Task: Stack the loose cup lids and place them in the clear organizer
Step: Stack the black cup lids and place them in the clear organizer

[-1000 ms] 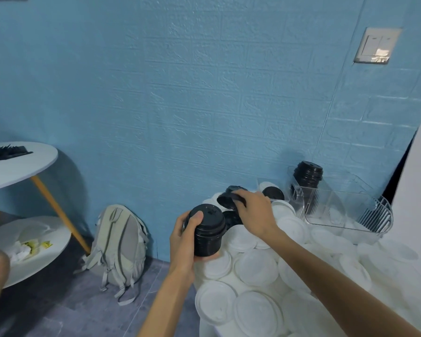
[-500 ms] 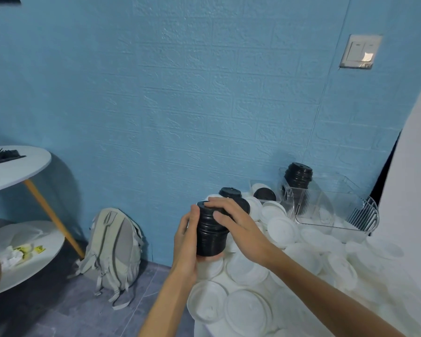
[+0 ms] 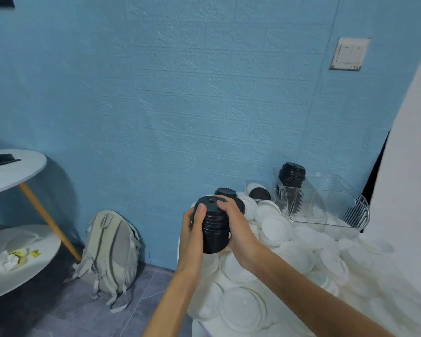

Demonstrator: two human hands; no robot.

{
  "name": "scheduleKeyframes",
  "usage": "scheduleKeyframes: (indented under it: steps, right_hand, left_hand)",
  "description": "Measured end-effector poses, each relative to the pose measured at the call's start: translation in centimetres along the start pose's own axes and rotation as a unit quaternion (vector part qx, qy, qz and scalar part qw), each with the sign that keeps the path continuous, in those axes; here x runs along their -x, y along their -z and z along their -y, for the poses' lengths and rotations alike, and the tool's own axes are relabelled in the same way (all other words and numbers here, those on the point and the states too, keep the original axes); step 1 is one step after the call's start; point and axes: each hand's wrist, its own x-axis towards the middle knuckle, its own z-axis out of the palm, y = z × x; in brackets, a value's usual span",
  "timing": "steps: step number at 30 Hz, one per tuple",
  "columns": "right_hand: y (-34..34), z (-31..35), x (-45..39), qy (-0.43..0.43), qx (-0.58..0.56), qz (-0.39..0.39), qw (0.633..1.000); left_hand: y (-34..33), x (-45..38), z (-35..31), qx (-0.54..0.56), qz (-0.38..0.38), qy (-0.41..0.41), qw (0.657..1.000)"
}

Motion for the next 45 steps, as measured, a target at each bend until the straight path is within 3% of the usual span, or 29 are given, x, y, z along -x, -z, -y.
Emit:
scheduleKeyframes:
  steps: [5, 12, 17, 31, 40, 45]
  right_hand:
    - [0.5, 0.2, 0.1, 0.007, 0.038, -0.037, 0.999]
    - [1.0, 1.1, 1.0, 0.031, 0.069, -0.057, 0.996]
    - [1.8, 0.9, 1.5, 0.039, 0.076, -0.072, 0.994]
    - [8.6, 4.3, 1.2, 0.020, 0.100, -0.058, 0.993]
    - [15.2, 7.6, -5.5, -0.083, 0.070, -0.069, 0.992]
    - [19.1, 10.8, -8.5, -0.092, 0.056, -0.090, 0.990]
  left_hand:
    - [-0.7, 0.0, -0.6, -0.041, 0.025, 0.022, 0.999]
    - [-1.6, -0.2, -1.3, 0.051, 0.051, 0.115, 0.991]
    - [-2.9, -0.1, -0.3, 0.057, 0.028, 0.090, 0.994]
    - [-9.1, -1.5, -0.5, 0.034, 0.103, 0.077, 0.991]
    - [-15.6, -9.2, 0.4, -0.005, 0.157, 0.076, 0.985]
    - [-20.7, -13.3, -0.1, -0.023, 0.196, 0.068, 0.978]
